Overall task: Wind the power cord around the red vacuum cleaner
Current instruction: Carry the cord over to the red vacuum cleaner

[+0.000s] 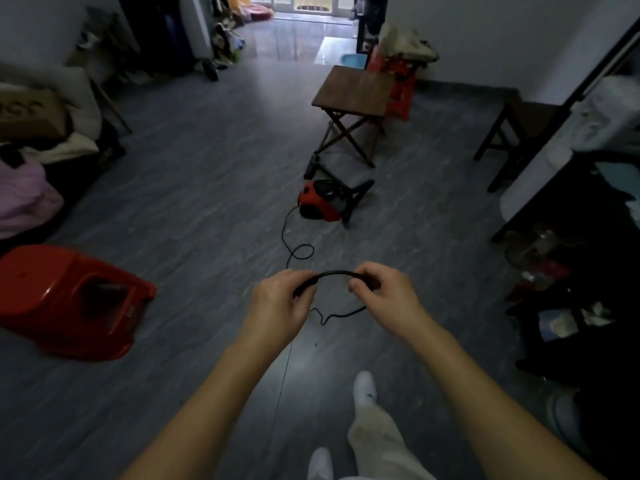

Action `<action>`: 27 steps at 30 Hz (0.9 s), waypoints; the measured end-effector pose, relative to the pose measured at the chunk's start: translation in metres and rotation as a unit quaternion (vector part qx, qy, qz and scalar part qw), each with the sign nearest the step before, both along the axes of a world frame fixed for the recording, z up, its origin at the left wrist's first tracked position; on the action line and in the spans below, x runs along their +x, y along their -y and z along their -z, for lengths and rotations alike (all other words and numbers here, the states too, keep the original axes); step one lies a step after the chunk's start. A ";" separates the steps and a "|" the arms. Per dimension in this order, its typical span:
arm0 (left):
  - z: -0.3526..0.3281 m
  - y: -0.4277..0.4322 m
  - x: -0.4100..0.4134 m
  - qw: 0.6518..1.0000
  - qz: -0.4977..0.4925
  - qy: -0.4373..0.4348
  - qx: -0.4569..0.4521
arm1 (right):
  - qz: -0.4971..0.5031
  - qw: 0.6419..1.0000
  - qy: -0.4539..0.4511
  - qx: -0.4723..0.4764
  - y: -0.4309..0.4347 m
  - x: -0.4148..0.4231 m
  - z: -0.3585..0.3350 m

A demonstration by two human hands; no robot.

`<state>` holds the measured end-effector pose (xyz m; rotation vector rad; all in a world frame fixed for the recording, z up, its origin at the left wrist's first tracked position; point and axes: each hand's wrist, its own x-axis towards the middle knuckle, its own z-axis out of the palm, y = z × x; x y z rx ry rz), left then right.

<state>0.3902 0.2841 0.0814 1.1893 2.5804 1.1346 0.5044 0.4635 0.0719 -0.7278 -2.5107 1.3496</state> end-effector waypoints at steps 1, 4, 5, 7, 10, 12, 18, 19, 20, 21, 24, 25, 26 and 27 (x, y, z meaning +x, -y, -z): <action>0.000 -0.001 -0.006 1.000 -0.018 0.017 0.012 | 0.001 1.000 0.006 -0.005 -0.004 -0.004 0.005; -0.005 -0.008 -0.027 0.992 -0.080 0.092 0.044 | -0.001 0.999 0.002 -0.034 -0.022 -0.022 0.011; -0.009 -0.013 -0.037 0.986 -0.110 0.115 0.056 | -0.009 0.999 -0.005 -0.047 -0.032 -0.034 0.011; -0.021 -0.019 -0.056 0.973 -0.162 0.141 0.085 | -0.028 0.997 -0.021 -0.073 -0.046 -0.066 0.007; -0.032 -0.013 -0.081 0.955 -0.222 0.151 0.124 | -0.077 0.992 -0.052 -0.081 -0.051 -0.119 -0.002; -0.036 -0.001 -0.095 0.938 -0.266 0.164 0.150 | -0.119 0.988 -0.068 -0.072 -0.043 -0.157 -0.010; -0.029 0.052 -0.160 0.885 -0.367 0.209 0.195 | -0.215 0.971 -0.080 -0.064 0.007 -0.269 -0.021; -0.025 0.060 -0.173 0.880 -0.380 0.207 0.196 | -0.226 0.969 -0.076 -0.064 0.016 -0.289 -0.018; -0.022 0.069 -0.187 0.879 -0.390 0.200 0.189 | -0.235 0.967 -0.073 -0.061 0.026 -0.310 -0.016; -0.017 0.078 -0.202 0.880 -0.396 0.193 0.177 | -0.244 0.966 -0.069 -0.056 0.035 -0.332 -0.013; -0.008 0.105 -0.255 0.887 -0.402 0.177 0.141 | -0.260 0.963 -0.057 -0.044 0.061 -0.395 -0.009; -0.006 0.113 -0.276 0.889 -0.401 0.175 0.134 | -0.259 0.963 -0.059 -0.041 0.068 -0.416 -0.009; -0.005 0.120 -0.297 0.890 -0.399 0.178 0.131 | -0.256 0.964 -0.059 -0.041 0.075 -0.436 -0.010; -0.006 0.126 -0.318 0.892 -0.394 0.180 0.130 | -0.251 0.965 -0.060 -0.040 0.081 -0.456 -0.012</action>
